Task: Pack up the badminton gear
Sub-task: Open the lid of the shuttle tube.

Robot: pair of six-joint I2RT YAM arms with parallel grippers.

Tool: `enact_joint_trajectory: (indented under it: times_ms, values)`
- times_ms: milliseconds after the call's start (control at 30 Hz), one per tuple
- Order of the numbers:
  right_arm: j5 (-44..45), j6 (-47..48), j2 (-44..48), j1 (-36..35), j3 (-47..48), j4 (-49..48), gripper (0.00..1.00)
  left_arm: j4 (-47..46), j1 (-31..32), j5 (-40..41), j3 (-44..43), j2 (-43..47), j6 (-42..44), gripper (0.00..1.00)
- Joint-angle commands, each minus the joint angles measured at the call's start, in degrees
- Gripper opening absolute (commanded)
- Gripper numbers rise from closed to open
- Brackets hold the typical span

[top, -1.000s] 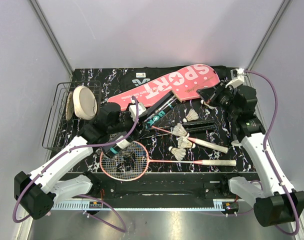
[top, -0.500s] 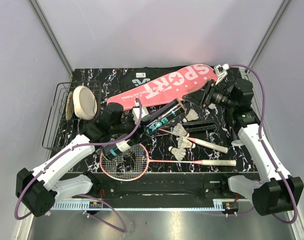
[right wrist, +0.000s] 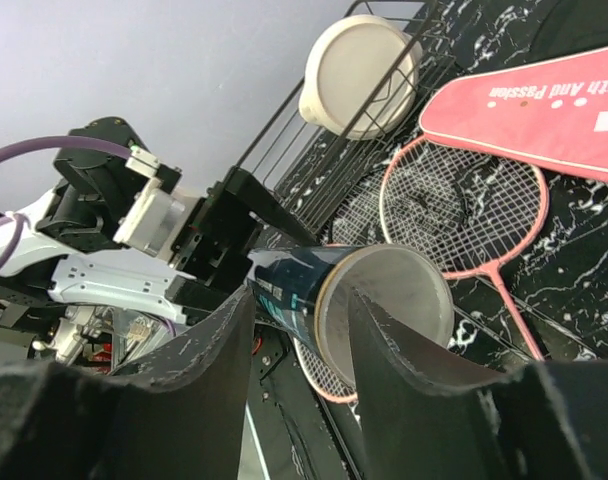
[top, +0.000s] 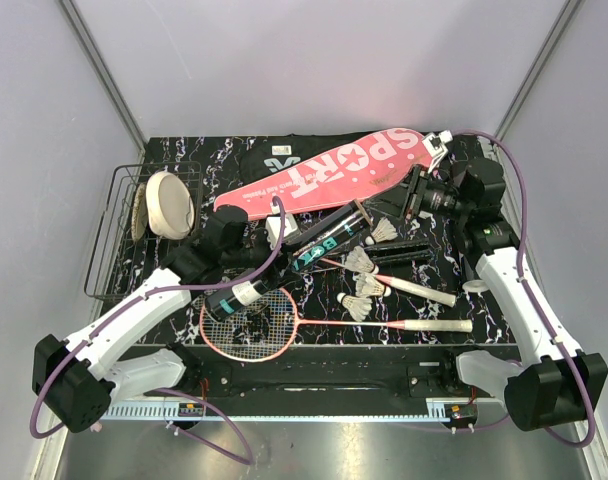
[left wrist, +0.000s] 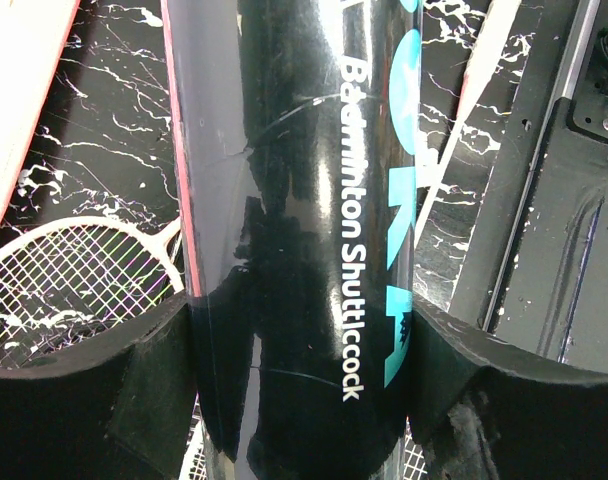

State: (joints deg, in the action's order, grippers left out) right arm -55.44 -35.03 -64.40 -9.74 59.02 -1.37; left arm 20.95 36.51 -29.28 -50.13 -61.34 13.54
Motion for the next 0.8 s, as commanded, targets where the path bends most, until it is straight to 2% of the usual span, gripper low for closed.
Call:
enact_joint_trajectory:
  times_ms: [0, 67, 300, 600, 667, 767]
  values:
    - [1.5, 3.4, 0.9, -0.4, 1.9, 3.9, 0.47, -4.6, 0.0, -2.0, -2.5, 1.9, 0.8, 0.0]
    - [-1.1, 1.3, 0.3, -0.7, 1.2, 1.9, 0.41, -4.9, 0.0, -1.8, -2.5, 1.8, 0.6, 0.0]
    - [-5.8, -6.2, -0.4, -2.1, -2.4, -7.8, 0.35, -6.5, 0.0, -2.2, -2.3, 2.3, -0.2, 0.0]
    - [-0.5, -0.7, 1.1, -2.4, -1.6, -0.8, 0.44, -7.5, 0.0, -2.1, -1.6, 3.2, -0.4, 0.0]
    - [1.7, 2.7, 1.6, -2.4, -0.7, 4.2, 0.44, -7.5, -0.1, -1.8, -1.7, 3.3, -0.4, 0.0]
    - [2.5, 3.5, 2.0, -2.4, -0.8, 5.2, 0.43, -7.8, 0.0, -1.6, -1.6, 3.4, -0.4, 0.0]
